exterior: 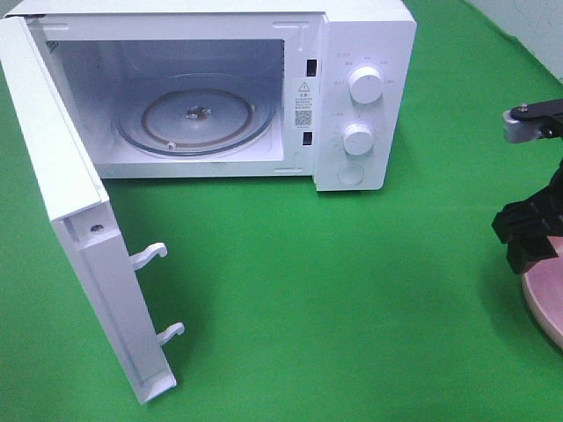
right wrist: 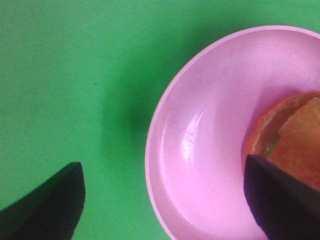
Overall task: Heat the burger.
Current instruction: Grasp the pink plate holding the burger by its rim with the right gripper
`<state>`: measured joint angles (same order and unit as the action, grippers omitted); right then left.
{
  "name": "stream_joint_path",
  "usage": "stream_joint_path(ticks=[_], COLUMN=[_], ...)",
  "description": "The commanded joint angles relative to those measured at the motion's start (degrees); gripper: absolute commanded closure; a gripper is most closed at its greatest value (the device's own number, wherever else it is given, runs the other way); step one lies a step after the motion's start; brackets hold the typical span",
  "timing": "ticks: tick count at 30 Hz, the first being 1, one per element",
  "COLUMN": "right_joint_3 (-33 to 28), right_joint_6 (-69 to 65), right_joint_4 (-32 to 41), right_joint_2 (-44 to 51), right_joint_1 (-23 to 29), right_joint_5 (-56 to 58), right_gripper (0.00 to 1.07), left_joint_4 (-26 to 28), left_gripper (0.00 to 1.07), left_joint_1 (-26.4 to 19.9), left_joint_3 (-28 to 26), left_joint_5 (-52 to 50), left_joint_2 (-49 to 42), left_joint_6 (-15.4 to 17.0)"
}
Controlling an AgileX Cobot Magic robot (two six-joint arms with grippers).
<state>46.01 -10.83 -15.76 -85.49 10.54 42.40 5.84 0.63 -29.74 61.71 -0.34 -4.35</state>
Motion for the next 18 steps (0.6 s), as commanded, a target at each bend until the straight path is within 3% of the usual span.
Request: stream_joint_path(ticks=[1, 12, 18], right_joint_3=[-1.03, -2.86, -2.86], right_joint_6=[-0.52, -1.26, -1.26], right_joint_4=[-0.34, -0.34, 0.0], right_joint_2=[-1.43, -8.65, -10.71], right_joint_1=[-0.46, -0.74, -3.67], right_joint_5=[-1.09, -4.76, -6.02], right_gripper=[0.26, 0.28, 0.3], left_joint_4=[0.17, 0.17, 0.17], left_gripper=[0.17, 0.17, 0.17], left_joint_1=[0.11, 0.11, 0.11], left_joint_3=[0.17, 0.17, 0.17], left_joint_5=[-0.52, -0.52, -0.52], left_joint_2=[-0.86, -0.86, -0.86], left_joint_6=[0.29, 0.29, 0.29])
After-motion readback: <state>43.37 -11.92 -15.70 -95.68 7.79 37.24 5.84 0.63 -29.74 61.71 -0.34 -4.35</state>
